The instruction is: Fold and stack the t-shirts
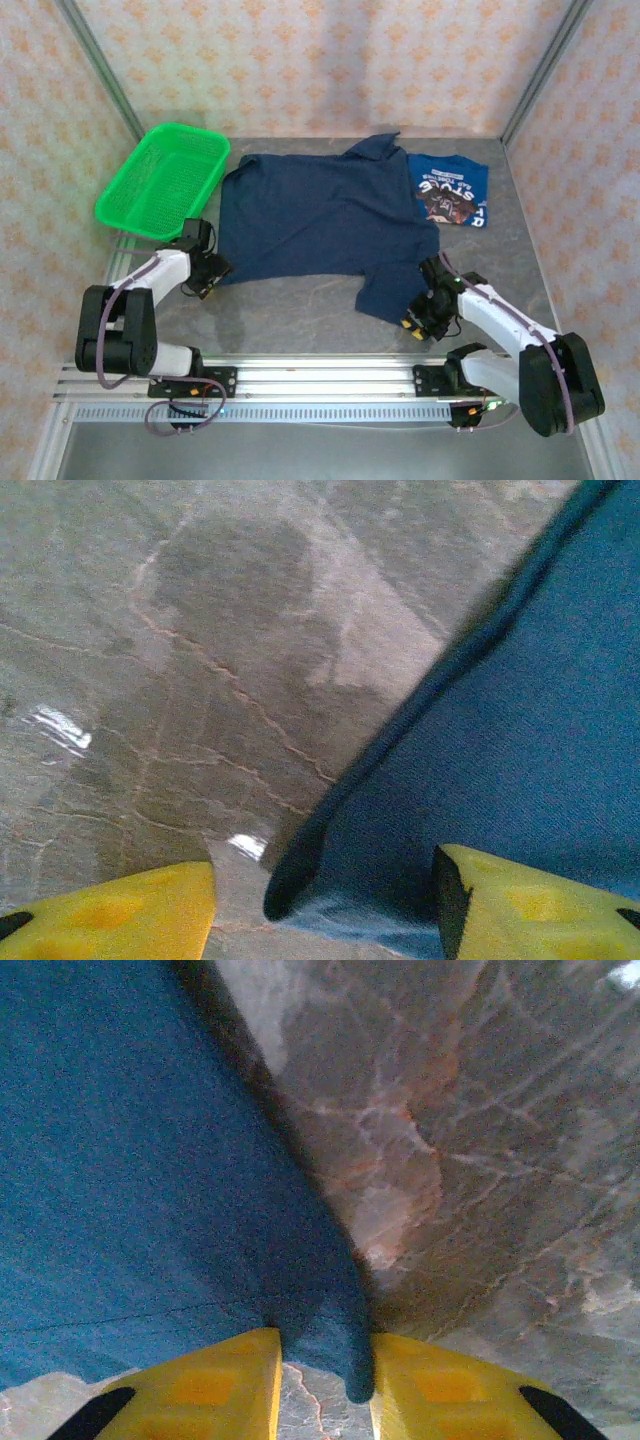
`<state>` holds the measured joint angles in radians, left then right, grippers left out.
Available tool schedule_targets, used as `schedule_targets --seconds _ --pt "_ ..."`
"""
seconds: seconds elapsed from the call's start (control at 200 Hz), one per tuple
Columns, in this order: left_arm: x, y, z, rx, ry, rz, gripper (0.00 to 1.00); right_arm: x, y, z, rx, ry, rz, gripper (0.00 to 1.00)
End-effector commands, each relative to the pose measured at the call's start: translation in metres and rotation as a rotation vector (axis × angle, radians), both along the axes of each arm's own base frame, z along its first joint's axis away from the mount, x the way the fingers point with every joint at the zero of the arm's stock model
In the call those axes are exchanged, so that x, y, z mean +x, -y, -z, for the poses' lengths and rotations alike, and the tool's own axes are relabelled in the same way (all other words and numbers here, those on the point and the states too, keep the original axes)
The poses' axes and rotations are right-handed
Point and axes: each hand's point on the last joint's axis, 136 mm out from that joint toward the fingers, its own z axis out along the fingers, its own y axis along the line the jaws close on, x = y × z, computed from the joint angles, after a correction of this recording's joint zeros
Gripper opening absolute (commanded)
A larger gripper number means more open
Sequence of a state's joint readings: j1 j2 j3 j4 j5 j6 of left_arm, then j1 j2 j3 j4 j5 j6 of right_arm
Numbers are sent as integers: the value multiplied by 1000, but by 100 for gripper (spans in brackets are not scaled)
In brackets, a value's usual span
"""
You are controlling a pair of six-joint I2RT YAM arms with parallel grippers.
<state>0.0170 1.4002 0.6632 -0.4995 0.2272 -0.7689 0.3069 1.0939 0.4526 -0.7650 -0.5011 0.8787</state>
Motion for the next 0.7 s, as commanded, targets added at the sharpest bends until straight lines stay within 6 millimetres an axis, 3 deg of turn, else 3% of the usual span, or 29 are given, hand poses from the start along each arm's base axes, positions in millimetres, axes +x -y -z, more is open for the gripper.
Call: schedule_targets --seconds 0.0,0.135,0.255,0.385,0.5,0.69 --pt "19 1 6 -28 42 -37 59 27 3 8 -42 102 1 12" --pt "30 5 14 -55 60 -56 48 35 4 8 -54 129 16 0" --pt "41 12 17 -91 87 -58 38 39 6 6 -64 150 35 0" --pt "46 15 17 -100 98 -52 14 40 11 -1 -90 164 41 0" --pt "48 13 9 -79 110 -24 0 40 14 -11 -105 178 47 0" --pt "27 6 -15 -18 101 45 0 40 18 -41 -117 214 41 0"
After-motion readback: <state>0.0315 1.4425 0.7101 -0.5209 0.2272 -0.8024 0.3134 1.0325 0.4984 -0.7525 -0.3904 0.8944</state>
